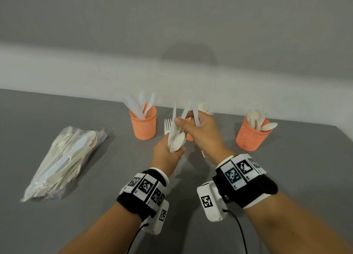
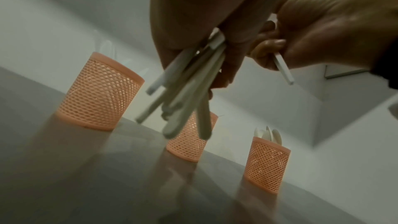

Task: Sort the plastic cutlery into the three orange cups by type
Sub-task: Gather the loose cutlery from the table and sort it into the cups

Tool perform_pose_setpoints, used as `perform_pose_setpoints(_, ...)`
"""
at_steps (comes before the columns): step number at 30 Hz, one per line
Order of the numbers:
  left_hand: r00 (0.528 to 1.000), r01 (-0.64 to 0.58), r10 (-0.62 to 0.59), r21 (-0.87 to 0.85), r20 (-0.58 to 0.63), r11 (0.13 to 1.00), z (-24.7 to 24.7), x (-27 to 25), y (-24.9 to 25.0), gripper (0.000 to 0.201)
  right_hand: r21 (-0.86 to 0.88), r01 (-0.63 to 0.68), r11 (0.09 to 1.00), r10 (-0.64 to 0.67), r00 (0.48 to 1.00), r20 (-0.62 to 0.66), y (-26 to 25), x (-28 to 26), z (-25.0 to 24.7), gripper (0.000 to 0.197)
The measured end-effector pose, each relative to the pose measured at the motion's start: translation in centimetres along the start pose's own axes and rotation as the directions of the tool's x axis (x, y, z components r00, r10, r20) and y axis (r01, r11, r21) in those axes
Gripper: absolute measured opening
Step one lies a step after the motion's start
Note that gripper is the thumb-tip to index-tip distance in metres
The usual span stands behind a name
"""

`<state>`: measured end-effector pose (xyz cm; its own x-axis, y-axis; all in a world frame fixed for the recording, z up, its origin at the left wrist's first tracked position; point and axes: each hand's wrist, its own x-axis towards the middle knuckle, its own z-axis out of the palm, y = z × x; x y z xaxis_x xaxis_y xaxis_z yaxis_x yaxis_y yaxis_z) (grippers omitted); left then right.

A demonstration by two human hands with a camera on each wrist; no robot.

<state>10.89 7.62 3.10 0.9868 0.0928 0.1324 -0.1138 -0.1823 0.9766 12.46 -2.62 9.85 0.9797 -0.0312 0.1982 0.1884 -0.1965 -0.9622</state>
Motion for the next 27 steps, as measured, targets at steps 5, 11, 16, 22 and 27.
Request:
perform_pose_setpoints(5,0.999,-0.027,0.029,0.083,-0.024,0.996,-0.5,0.1,-0.5,0.032,-0.029,-0.03,0.999,0.027,0.995,-0.095,-0.2,0.9,-0.3,0.02)
perform_pose_setpoints(11,0.982,0.057,-0.062,0.038,0.177,0.998,-1.8,0.1,-1.0,0.025,0.367,0.015,0.93,0.064,0.977,-0.201,-2.7,3.4,-2.9,0.025)
perform_pose_setpoints(16,0.919,0.151,-0.119,-0.057,0.376,0.987,-3.1,0.3,-0.7,0.019,0.481,-0.023,0.877,0.101,0.985,-0.138,-1.0,4.4,-4.0,0.022)
perform_pose_setpoints(22,0.853,0.33,-0.151,-0.292,0.5,0.898,-3.6,0.1,-0.2,0.014,0.218,-0.255,0.942,0.177,0.929,0.325,1.3,3.1,-2.8,0.011)
perform_pose_setpoints(27,0.835,0.349,-0.123,-0.343,0.536,0.872,-4.9,1.5,-0.7,0.014,0.155,-0.296,0.942,0.213,0.89,0.403,1.5,3.7,-0.4,0.004)
